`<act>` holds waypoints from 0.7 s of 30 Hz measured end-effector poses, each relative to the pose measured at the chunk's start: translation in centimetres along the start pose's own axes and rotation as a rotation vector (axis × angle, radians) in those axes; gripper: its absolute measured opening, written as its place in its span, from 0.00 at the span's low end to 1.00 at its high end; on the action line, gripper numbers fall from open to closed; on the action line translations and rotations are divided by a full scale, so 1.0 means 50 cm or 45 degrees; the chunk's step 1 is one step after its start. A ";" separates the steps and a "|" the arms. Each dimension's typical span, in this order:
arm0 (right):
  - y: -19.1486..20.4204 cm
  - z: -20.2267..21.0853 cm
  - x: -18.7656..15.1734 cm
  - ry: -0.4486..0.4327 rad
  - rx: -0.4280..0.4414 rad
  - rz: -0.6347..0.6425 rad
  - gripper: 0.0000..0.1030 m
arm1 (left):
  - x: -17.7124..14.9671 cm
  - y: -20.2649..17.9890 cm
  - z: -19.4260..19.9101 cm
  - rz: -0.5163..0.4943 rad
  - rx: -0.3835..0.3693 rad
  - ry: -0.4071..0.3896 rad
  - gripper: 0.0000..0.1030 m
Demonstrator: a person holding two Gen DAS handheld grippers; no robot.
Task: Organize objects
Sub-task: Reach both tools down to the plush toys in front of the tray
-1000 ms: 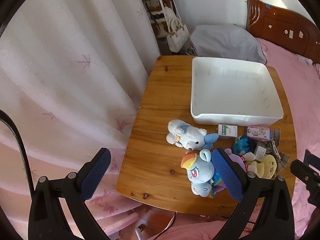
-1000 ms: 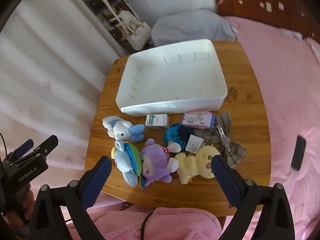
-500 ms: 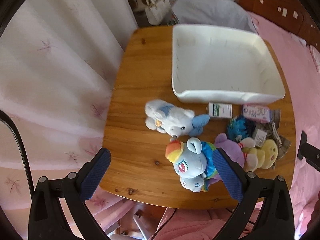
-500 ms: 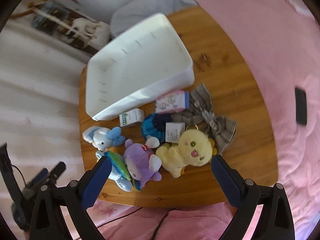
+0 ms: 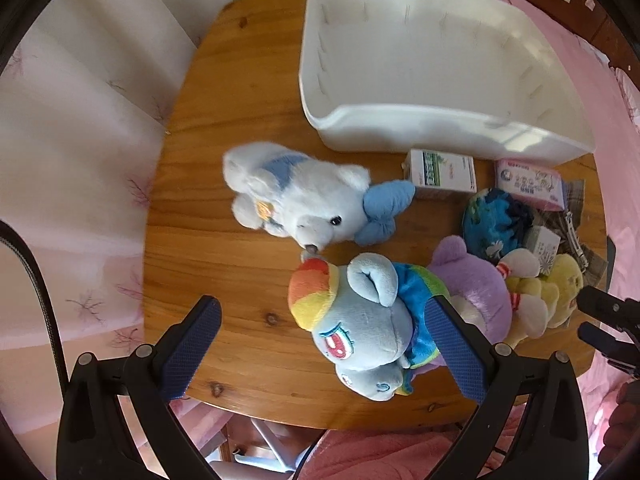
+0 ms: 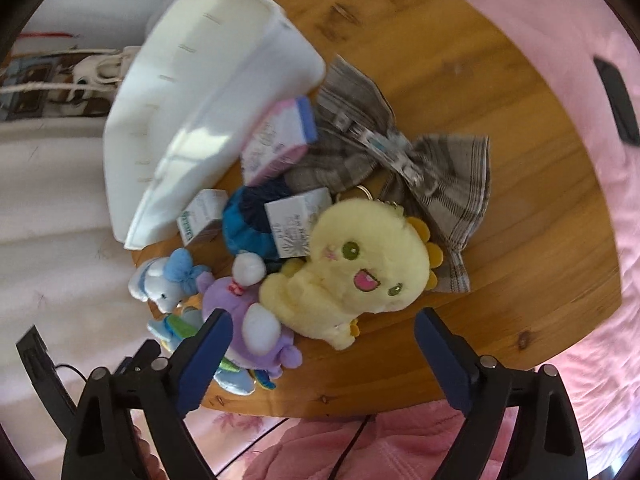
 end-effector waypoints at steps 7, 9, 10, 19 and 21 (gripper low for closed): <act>-0.018 -0.051 0.006 0.064 0.025 -0.111 0.85 | -0.007 -0.013 -0.048 0.040 -0.073 0.048 0.99; -0.019 -0.061 0.007 0.072 0.026 -0.130 0.84 | -0.006 -0.014 -0.059 0.048 -0.090 0.050 0.99; -0.021 -0.068 0.008 0.074 0.023 -0.141 0.84 | -0.007 -0.016 -0.062 0.052 -0.098 0.048 0.99; -0.019 -0.087 0.020 0.077 0.036 -0.180 0.83 | 0.002 -0.025 -0.104 0.143 -0.231 0.075 0.99; -0.017 -0.089 0.023 0.080 0.041 -0.183 0.83 | 0.005 -0.025 -0.109 0.170 -0.251 0.079 0.99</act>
Point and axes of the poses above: each gripper's, at about its wrist camera, not at the fingertips, and z roughly against the way its jaws point, y to its left, x to its top, the point moved 8 cm from there along -z, roughly the way its jaws point, and after that the axes turned 12 degrees about -z, right-handed, at the moved point
